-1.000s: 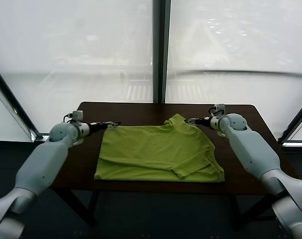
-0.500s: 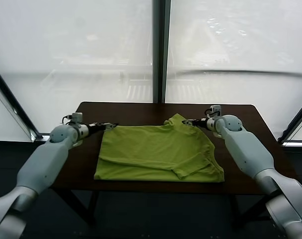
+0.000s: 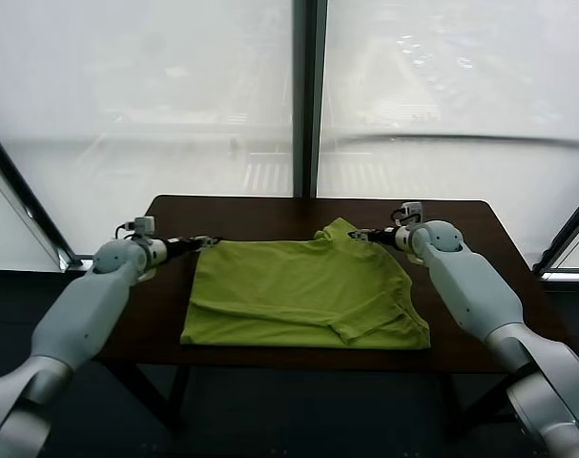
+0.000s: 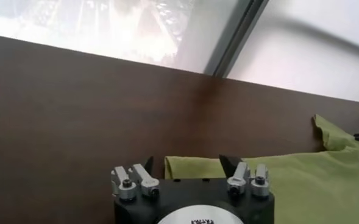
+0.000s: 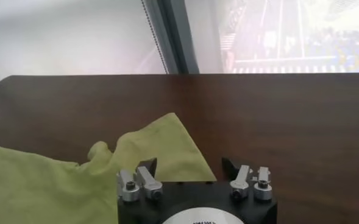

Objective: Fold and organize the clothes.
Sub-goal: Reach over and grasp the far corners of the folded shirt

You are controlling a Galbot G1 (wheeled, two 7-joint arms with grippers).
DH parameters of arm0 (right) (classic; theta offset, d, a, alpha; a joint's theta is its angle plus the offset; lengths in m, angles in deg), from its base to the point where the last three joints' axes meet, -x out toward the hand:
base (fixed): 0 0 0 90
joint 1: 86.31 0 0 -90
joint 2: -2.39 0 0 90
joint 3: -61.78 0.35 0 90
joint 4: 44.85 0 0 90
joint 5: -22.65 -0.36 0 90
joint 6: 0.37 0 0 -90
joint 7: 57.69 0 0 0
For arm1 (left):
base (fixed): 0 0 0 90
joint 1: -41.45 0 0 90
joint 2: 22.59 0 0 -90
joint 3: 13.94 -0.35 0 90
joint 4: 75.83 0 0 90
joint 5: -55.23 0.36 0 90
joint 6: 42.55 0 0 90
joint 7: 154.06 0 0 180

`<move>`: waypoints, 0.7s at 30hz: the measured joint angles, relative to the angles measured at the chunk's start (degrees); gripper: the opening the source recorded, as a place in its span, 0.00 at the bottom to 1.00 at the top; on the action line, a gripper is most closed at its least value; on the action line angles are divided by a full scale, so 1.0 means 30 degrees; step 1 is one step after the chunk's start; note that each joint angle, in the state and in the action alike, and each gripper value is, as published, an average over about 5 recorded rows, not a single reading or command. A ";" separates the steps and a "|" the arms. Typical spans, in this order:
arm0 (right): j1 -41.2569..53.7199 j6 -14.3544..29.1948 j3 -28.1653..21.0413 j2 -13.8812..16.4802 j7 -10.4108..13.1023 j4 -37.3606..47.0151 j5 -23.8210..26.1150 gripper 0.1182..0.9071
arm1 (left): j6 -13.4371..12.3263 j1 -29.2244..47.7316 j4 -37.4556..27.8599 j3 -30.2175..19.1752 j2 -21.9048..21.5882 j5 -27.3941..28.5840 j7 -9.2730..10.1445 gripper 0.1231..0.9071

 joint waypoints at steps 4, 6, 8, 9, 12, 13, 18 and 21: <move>-0.0003 0.0050 -0.0001 -0.0009 -0.0016 0.0074 0.0138 0.40 | 0.0051 -0.0098 0.0029 0.0149 0.0006 0.0011 0.0042 0.79; -0.0002 0.0091 0.0001 -0.0019 -0.0029 0.0123 0.0236 0.35 | 0.0078 -0.0119 0.0036 0.0198 0.0008 0.0009 0.0061 0.73; -0.0004 0.0129 0.0009 -0.0040 -0.0037 0.0166 0.0326 0.30 | 0.0084 -0.0128 0.0036 0.0223 0.0013 0.0011 0.0071 0.64; -0.0008 0.0149 0.0019 -0.0058 -0.0038 0.0186 0.0366 0.27 | 0.0081 -0.0129 0.0034 0.0230 0.0023 0.0014 0.0072 0.59; -0.0025 0.0254 0.0065 -0.0142 -0.0046 0.0272 0.0508 0.17 | 0.0064 -0.0130 0.0018 0.0250 0.0087 0.0041 0.0076 0.45; -0.0030 0.0296 0.0080 -0.0171 -0.0052 0.0299 0.0555 0.14 | 0.0057 -0.0130 0.0008 0.0256 0.0111 0.0057 0.0077 0.41; -0.0041 0.0509 0.0102 -0.0242 -0.0088 0.0375 0.0712 0.05 | 0.0031 -0.0130 -0.0078 0.0292 0.0216 0.0116 0.0085 0.34; -0.0055 0.0588 0.0104 -0.0250 -0.0102 0.0397 0.0753 0.03 | 0.0026 -0.0131 -0.0103 0.0306 0.0263 0.0128 0.0087 0.30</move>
